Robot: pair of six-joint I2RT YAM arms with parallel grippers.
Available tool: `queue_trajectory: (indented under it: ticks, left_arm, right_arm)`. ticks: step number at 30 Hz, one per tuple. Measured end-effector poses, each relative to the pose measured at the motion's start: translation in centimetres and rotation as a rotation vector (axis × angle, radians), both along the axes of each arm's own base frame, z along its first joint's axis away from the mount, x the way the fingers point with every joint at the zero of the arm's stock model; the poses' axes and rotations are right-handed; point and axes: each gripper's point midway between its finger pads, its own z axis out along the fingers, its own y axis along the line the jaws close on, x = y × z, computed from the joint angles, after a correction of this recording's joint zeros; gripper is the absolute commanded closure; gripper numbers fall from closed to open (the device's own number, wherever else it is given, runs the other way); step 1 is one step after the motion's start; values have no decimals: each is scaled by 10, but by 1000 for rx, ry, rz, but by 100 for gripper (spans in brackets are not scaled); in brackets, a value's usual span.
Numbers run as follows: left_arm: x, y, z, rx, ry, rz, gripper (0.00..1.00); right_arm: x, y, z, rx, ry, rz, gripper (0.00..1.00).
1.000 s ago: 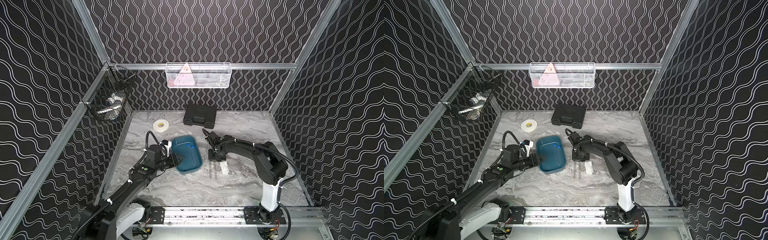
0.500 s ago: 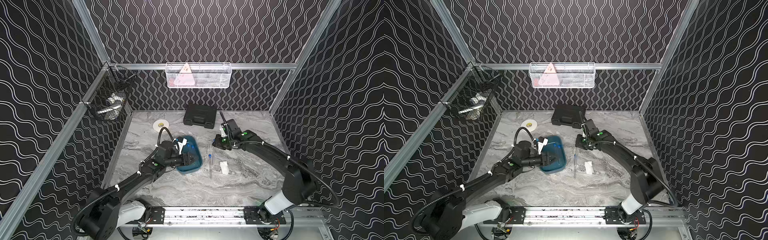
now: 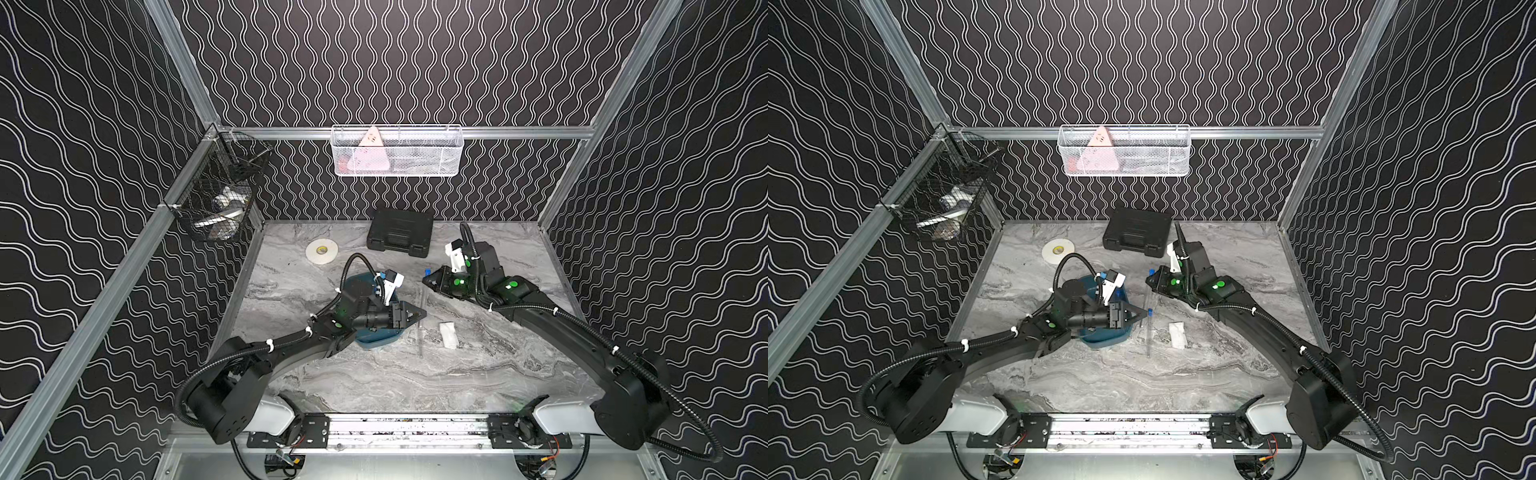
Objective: Wipe the exteriors of test tubes
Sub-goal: Pick up the test tube at the center of the board.
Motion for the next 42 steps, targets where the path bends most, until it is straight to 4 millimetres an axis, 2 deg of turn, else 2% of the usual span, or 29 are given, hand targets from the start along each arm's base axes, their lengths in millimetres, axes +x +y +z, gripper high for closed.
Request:
queue_trajectory:
  ticks: [10,15,19,20,24,25,27,31,35,42]
  left_arm:
    - [-1,-12,-2,-26,8,-13,72]
    - [-3,-16,-1,-33,3,-23,88]
    - [-3,-17,-2,-33,2,-22,91]
    - [-3,-17,-2,-32,2,-20,91]
    - [0,-12,-7,-16,8,20,91]
    - [1,-11,-8,-13,8,31,91]
    - [1,-8,-7,-11,3,47,91]
    - [-1,-2,-9,0,8,68,91]
    - [-5,3,-15,23,25,77,91]
    - [-8,8,-18,49,33,92,91]
  right_arm:
    - [-5,-2,8,40,-39,-9,86]
    - [-5,-4,10,47,-53,-18,86]
    - [-6,-6,10,48,-60,-21,84]
    - [-7,-6,10,48,-60,-21,80]
    - [-9,-6,12,53,-66,-18,44]
    - [-10,-7,14,54,-69,-18,40]
    - [-10,-11,18,46,-82,-32,35]
    - [-12,-27,17,-4,-95,-76,34]
    - [-13,-47,-13,-131,-27,-124,35]
    - [-40,-75,-104,-389,235,-111,37]
